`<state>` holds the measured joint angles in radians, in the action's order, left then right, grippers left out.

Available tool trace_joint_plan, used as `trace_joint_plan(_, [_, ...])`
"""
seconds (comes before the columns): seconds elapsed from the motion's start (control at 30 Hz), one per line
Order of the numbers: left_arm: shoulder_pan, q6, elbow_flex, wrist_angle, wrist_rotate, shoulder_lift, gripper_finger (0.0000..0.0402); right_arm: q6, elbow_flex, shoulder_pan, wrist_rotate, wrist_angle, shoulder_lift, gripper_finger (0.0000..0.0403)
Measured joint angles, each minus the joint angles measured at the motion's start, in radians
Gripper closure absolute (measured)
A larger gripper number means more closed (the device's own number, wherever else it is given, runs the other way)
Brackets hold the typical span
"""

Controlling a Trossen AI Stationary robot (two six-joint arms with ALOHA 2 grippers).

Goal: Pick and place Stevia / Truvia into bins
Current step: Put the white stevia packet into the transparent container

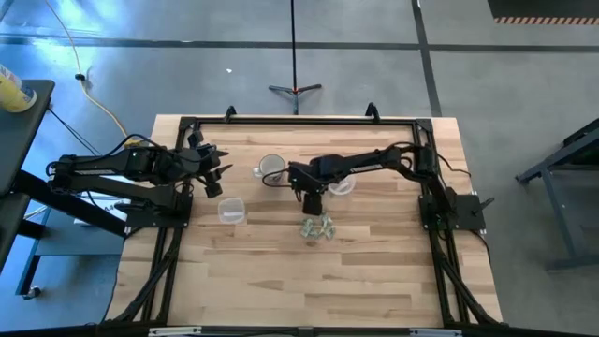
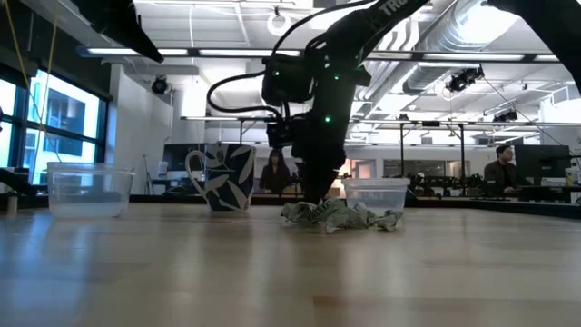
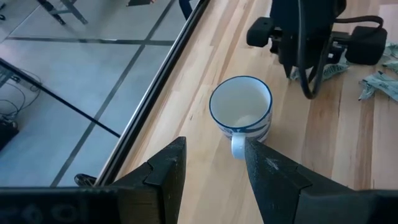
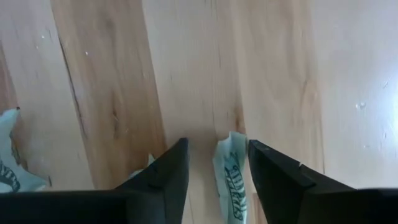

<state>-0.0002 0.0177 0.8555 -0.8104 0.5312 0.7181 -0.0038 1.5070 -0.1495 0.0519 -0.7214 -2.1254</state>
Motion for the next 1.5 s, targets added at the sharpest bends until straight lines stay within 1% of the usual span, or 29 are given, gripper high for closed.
trace_joint_plan(0.27, [0.0,0.0,0.0,0.0,0.0,0.0,0.0202,-0.005,0.001,-0.023,-0.007,-0.056,0.0,0.0295])
trace_joint_plan(0.37, [0.0,0.0,0.0,0.0,0.0,0.0,0.0202,-0.009,0.001,-0.032,-0.007,-0.056,0.0,0.0329])
trace_joint_plan(0.5, [0.0,0.0,0.0,0.0,0.0,0.0,0.0202,-0.03,0.001,-0.036,-0.001,-0.059,0.0,0.0389])
trace_joint_plan(0.53, [0.0,0.0,0.0,0.0,0.0,0.0,0.0202,-0.025,0.008,-0.035,0.001,-0.073,0.0,0.0395])
trace_joint_plan(0.67, [0.0,0.0,0.0,0.0,0.0,0.0,0.0202,0.026,0.086,-0.018,0.022,-0.148,0.004,0.0396])
trace_joint_plan(0.73, [0.0,0.0,0.0,0.0,0.0,0.0,0.0202,0.029,0.159,0.001,0.034,-0.145,0.036,0.04])
trace_joint_plan(0.83, [0.0,0.0,0.0,0.0,0.0,0.0,0.0202,0.074,0.27,0.026,0.049,-0.198,0.083,0.0397])
trace_joint_plan(0.9, [0.0,0.0,0.0,0.0,0.0,0.0,0.0202,0.094,0.321,0.032,0.067,-0.25,0.094,0.0399])
trace_joint_plan(0.97, [0.0,0.0,0.0,0.0,0.0,0.0,0.0202,0.09,0.336,0.025,0.103,-0.352,0.1,0.04])
trace_joint_plan(1.07, [0.0,0.0,0.0,0.0,0.0,0.0,0.0202,0.082,0.285,0.008,0.112,-0.479,0.105,0.0399])
trace_joint_plan(1.17, [0.0,0.0,0.0,0.0,0.0,0.0,0.0202,0.078,0.174,-0.006,0.103,-0.496,0.128,0.0401])
trace_joint_plan(1.3, [0.0,0.0,0.0,0.0,0.0,0.0,0.0202,0.106,0.01,-0.021,0.143,-0.411,0.192,0.0394])
trace_joint_plan(1.37, [0.0,0.0,0.0,0.0,0.0,0.0,0.0202,0.115,-0.054,-0.032,0.185,-0.367,0.209,0.0386])
trace_joint_plan(1.43, [0.0,0.0,0.0,0.0,0.0,0.0,0.0202,0.111,-0.094,-0.044,0.179,-0.32,0.225,0.037])
trace_joint_plan(1.5, [0.0,0.0,0.0,0.0,0.0,0.0,0.0202,0.091,-0.111,-0.055,0.162,-0.279,0.24,0.0346])
